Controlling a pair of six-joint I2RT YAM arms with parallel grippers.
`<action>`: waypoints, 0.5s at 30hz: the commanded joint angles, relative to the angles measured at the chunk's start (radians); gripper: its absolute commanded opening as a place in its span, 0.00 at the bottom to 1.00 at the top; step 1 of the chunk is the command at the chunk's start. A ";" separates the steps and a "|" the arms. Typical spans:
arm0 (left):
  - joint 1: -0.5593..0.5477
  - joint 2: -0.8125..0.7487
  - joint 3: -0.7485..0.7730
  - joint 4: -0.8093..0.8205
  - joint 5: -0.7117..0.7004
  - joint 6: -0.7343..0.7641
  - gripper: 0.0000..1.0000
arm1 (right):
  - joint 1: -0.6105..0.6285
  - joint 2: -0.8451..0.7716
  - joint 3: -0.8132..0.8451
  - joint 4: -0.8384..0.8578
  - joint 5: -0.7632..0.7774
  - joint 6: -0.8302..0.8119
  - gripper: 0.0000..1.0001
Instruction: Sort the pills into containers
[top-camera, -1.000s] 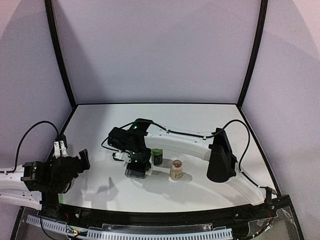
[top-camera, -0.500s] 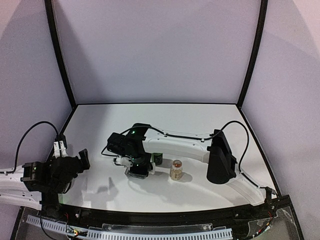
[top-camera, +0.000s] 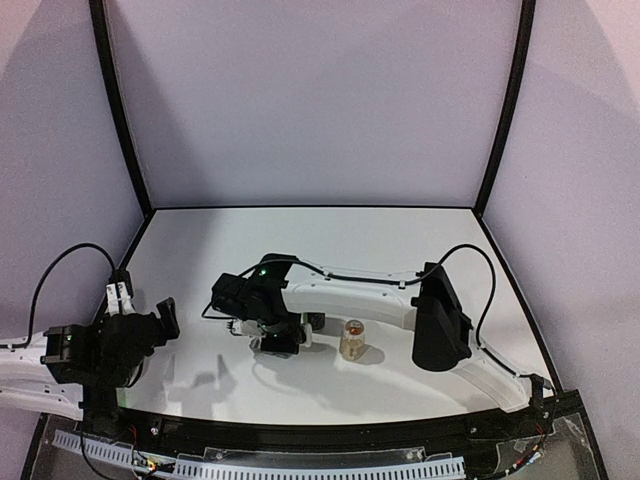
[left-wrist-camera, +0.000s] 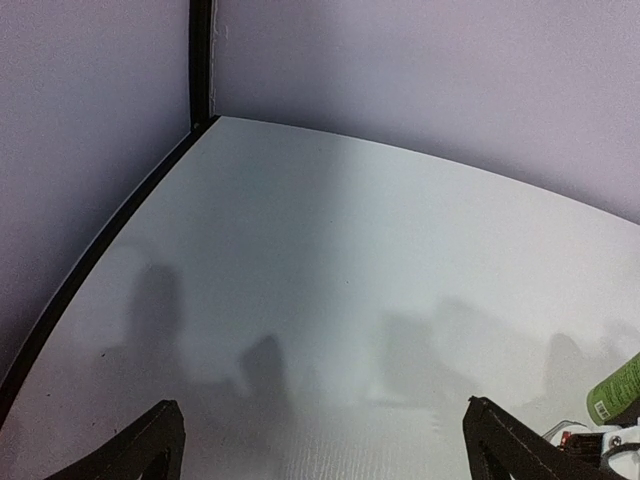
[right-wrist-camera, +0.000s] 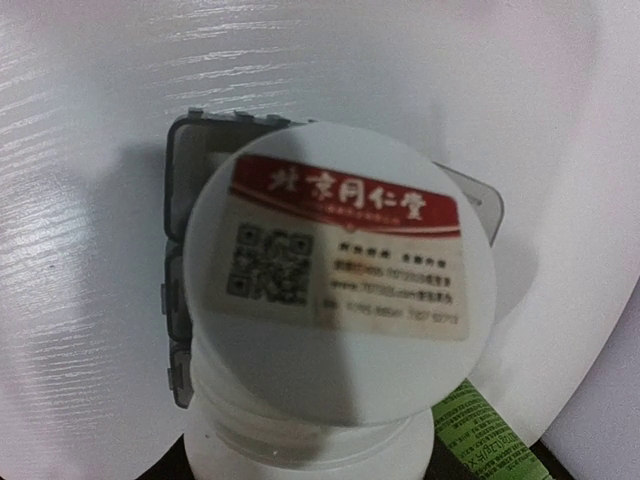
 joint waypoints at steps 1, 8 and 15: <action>-0.002 -0.030 -0.017 -0.001 -0.008 0.010 0.99 | 0.018 0.025 -0.010 -0.167 0.039 -0.014 0.00; -0.002 -0.032 -0.017 -0.001 -0.006 0.012 0.99 | 0.024 0.032 -0.012 -0.160 0.090 -0.022 0.00; -0.002 -0.035 -0.020 0.000 -0.005 0.012 0.99 | 0.030 0.042 -0.011 -0.146 0.153 -0.032 0.00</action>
